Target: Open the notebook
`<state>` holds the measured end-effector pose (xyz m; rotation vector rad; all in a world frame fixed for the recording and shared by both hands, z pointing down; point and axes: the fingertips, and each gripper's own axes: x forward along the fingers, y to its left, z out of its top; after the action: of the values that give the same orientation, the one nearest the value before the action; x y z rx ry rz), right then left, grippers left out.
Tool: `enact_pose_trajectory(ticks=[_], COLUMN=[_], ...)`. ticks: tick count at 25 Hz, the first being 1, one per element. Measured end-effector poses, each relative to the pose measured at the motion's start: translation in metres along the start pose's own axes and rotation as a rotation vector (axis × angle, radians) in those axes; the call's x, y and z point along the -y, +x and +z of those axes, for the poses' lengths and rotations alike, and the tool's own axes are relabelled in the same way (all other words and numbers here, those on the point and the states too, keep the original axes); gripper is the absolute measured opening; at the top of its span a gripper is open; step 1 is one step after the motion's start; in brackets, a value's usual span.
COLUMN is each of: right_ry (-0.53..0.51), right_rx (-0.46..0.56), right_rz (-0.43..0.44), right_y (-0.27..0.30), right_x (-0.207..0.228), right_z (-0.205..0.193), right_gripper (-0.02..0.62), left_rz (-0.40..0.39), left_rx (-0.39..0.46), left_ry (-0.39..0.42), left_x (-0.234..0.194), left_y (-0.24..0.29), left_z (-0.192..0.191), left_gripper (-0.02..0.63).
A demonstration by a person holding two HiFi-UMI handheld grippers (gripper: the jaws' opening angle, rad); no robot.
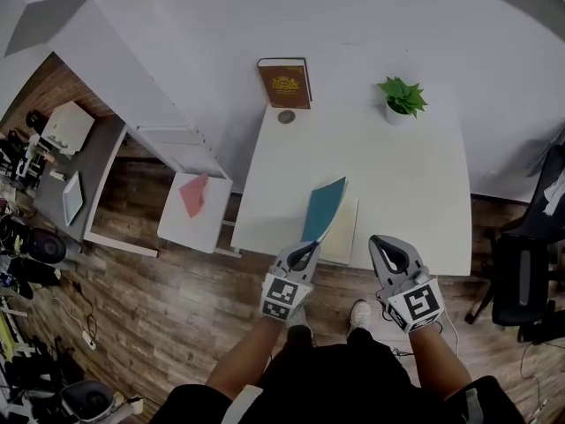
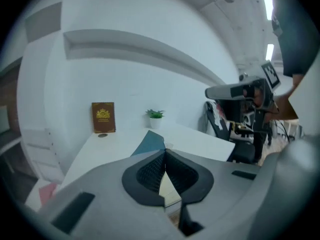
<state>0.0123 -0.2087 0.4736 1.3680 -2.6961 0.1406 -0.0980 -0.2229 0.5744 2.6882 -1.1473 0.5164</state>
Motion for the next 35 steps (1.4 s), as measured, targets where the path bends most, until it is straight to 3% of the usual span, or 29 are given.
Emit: enact_pose_trajectory(ticks=[6, 13, 17, 25, 32, 35], right_ry=[-0.014, -0.03, -0.031, -0.032, -0.03, -0.04], right_rx=[0.004, 0.01, 0.007, -0.009, -0.019, -0.018], right_rz=[0.021, 0.044, 0.049, 0.045, 0.035, 0.041], right_y=[0.008, 0.02, 0.025, 0.029, 0.032, 0.035], right_x=[-0.006, -0.013, -0.017, -0.019, -0.017, -0.019], right_z=[0.004, 0.012, 0.011, 0.007, 0.004, 0.004], right_gripper=[0.005, 0.004, 0.004, 0.005, 0.005, 0.005], left_rz=[0.08, 0.219, 0.297, 0.399, 0.428, 0.43], left_rx=[0.105, 0.161, 0.187, 0.14, 0.059, 0.025], left_ry=[-0.4, -0.636, -0.71, -0.756, -0.819, -0.803], left_x=[-0.042, -0.09, -0.119, -0.162, -0.157, -0.151], left_y=[-0.023, -0.054, -0.067, -0.072, -0.071, -0.07], left_z=[-0.012, -0.045, -0.06, -0.1, -0.147, -0.158], left_gripper=[0.006, 0.006, 0.006, 0.006, 0.006, 0.006])
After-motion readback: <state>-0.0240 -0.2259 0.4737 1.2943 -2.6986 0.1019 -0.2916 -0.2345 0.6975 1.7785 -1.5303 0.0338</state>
